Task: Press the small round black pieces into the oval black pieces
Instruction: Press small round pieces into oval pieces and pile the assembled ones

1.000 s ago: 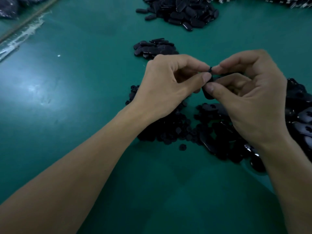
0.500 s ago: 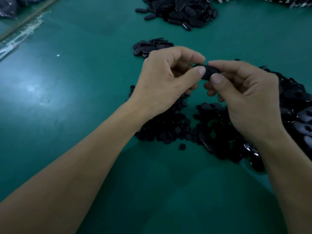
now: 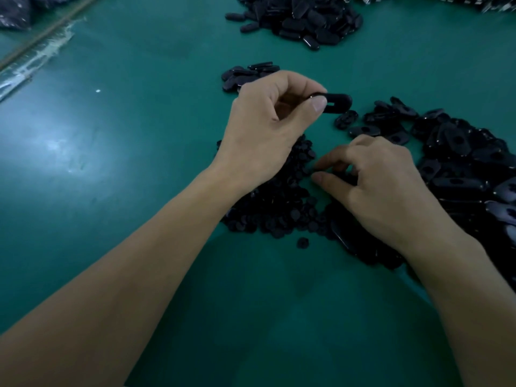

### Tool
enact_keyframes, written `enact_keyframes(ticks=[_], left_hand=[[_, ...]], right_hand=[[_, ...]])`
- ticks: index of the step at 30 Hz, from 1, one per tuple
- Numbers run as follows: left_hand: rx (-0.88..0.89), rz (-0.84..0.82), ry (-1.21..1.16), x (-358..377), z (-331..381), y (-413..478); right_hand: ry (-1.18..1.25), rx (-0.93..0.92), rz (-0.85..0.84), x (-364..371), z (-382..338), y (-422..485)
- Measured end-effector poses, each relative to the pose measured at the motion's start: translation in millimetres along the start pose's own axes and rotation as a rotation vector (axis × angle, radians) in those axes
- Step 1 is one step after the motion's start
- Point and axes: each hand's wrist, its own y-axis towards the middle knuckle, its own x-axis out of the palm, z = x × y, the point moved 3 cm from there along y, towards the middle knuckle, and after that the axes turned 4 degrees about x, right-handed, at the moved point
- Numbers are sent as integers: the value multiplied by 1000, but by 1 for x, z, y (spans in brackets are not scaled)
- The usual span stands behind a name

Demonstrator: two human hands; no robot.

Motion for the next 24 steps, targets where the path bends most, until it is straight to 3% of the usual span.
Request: enact_keyframes(ticks=[7,13,24], left_hand=[[-10,12,-39,-2,1,2],[-23,41,-107,-3,0,2],[-28,54,-2,-3,-2,0]], right_hand=[[19,50,66,-7,3,-2],[3,86,20,-16,6,-2],[-86,96,57,-11,3,-4]])
